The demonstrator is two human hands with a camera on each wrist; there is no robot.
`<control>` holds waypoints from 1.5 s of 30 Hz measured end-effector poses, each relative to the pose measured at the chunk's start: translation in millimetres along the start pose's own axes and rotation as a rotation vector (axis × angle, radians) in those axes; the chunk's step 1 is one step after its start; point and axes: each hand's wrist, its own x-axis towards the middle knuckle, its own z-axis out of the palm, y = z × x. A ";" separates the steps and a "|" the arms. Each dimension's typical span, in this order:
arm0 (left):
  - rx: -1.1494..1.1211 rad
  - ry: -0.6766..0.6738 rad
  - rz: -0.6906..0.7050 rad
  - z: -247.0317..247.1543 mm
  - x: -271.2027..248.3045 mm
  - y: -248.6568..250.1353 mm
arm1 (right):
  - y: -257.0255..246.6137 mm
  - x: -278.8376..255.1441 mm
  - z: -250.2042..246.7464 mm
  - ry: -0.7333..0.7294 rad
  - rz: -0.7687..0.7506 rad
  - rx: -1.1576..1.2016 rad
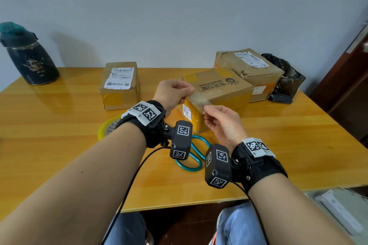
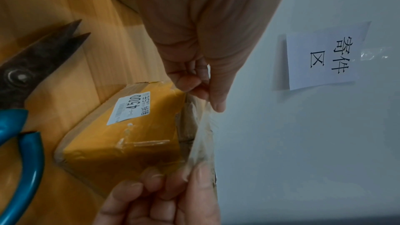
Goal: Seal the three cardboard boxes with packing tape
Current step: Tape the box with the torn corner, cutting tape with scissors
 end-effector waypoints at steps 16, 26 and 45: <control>0.000 -0.002 0.031 5.0 3.0 -2.3 | 4.8 0.3 -7.9 -0.016 0.015 0.011; -0.033 -0.052 0.058 6.7 1.3 4.5 | 7.5 1.5 -11.2 -0.035 0.011 0.067; 0.034 -0.034 0.086 9.5 2.7 2.5 | 9.3 2.9 -13.8 -0.011 0.073 0.089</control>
